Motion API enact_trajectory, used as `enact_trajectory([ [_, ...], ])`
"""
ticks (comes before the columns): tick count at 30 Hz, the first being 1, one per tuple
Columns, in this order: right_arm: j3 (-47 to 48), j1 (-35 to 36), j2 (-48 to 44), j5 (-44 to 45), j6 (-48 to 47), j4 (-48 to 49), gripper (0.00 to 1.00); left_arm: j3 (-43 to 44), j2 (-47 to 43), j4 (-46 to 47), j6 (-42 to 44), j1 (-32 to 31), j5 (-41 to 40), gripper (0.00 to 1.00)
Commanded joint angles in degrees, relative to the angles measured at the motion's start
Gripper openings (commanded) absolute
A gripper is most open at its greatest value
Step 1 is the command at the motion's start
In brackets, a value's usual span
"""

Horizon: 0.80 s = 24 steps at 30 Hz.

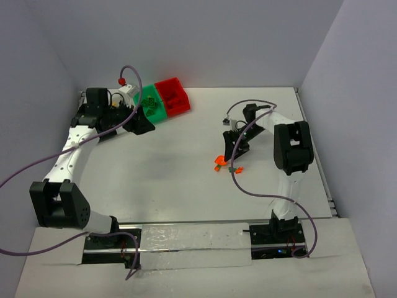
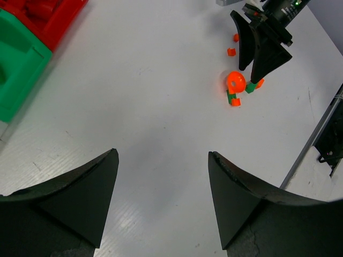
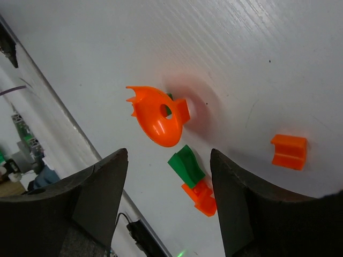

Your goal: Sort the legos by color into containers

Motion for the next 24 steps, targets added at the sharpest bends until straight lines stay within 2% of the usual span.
enact_trajectory([
  [1, 2.9, -0.2, 2.1, -4.4, -0.1, -0.9, 0.69, 0.2, -1.3, 0.6, 0.3, -0.6, -0.3, 0.77],
  [9, 4.1, -0.1, 5.9, -6.0, 4.6, 3.0, 0.64, 0.6, -0.4, 0.7, 0.2, -0.8, -1.2, 0.77],
  [22, 4.4, 0.0, 9.9, -10.6, 5.1, 1.3, 0.47, 1.9, 1.6, -0.1, 0.2, -0.8, -0.9, 0.75],
  [24, 4.4, 0.0, 10.3, -11.1, 5.1, 1.0, 0.41, 1.7, 1.8, 0.0, 0.1, -0.8, -0.8, 0.75],
])
